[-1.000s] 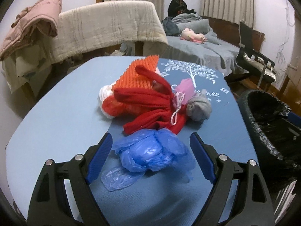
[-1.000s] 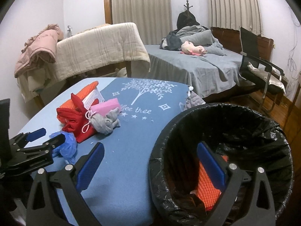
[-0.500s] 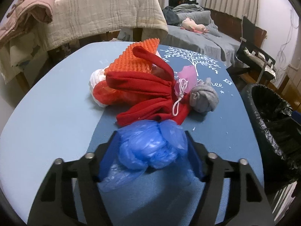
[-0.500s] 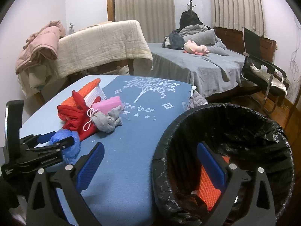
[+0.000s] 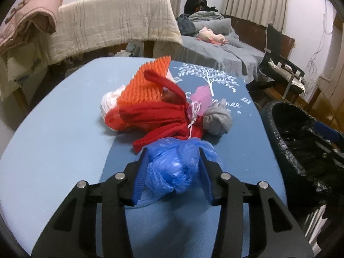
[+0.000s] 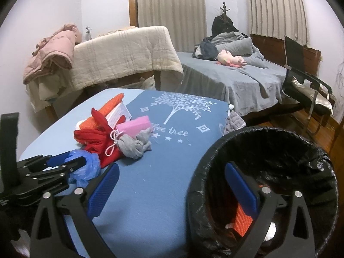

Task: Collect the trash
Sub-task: 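Grasp the blue plastic bag with the left gripper and lift it, then grasp the grey sock with the right gripper while the left holds the blue bag, then carry the blue bag and grey sock over the bin and open both grippers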

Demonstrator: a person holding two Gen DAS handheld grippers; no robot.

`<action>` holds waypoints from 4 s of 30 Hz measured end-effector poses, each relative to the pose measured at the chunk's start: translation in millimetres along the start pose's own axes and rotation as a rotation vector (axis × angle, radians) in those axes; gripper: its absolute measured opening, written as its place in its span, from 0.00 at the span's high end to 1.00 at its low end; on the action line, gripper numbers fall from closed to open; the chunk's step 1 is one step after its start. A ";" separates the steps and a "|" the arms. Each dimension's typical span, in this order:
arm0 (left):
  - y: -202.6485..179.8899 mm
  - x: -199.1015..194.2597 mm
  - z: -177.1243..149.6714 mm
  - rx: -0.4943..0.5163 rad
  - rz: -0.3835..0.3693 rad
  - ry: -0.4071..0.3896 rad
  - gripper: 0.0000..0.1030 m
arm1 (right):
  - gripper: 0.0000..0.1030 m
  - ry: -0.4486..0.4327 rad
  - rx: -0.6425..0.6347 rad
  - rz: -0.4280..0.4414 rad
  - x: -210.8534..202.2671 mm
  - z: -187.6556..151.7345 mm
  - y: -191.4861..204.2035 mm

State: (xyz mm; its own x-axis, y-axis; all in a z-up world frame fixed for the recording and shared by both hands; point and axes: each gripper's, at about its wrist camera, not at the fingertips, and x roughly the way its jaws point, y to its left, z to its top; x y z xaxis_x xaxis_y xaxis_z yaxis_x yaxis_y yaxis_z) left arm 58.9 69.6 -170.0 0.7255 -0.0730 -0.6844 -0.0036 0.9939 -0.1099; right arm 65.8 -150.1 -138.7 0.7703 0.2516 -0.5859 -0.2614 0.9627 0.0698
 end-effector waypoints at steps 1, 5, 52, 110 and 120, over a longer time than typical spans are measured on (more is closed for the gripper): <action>-0.2 -4.5 1.2 -0.001 -0.004 -0.007 0.59 | 0.06 -0.002 0.000 0.003 0.2 0.9 1.1; -2.5 -20.8 5.7 0.012 -0.015 -0.041 0.59 | 0.06 -0.007 0.001 0.012 1.1 3.7 4.0; 38.5 -25.2 43.8 -0.037 0.090 -0.169 0.60 | 0.60 0.160 -0.035 0.165 110.1 16.9 57.5; -148.9 -45.9 54.9 0.243 -0.249 -0.231 0.60 | 0.60 -0.038 0.127 -0.102 -73.6 9.9 -106.2; -197.2 -36.7 51.2 0.313 -0.340 -0.219 0.60 | 0.60 -0.038 0.178 -0.183 -93.0 -5.8 -142.1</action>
State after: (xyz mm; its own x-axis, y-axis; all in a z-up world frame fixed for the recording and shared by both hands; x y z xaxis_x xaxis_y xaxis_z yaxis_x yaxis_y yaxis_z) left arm 68.2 -119.5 -86.3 0.7768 -0.4113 -0.4768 0.4400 0.8962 -0.0564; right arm 27.9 -310.8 -98.8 0.8176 0.0717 -0.5713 -0.0114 0.9940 0.1085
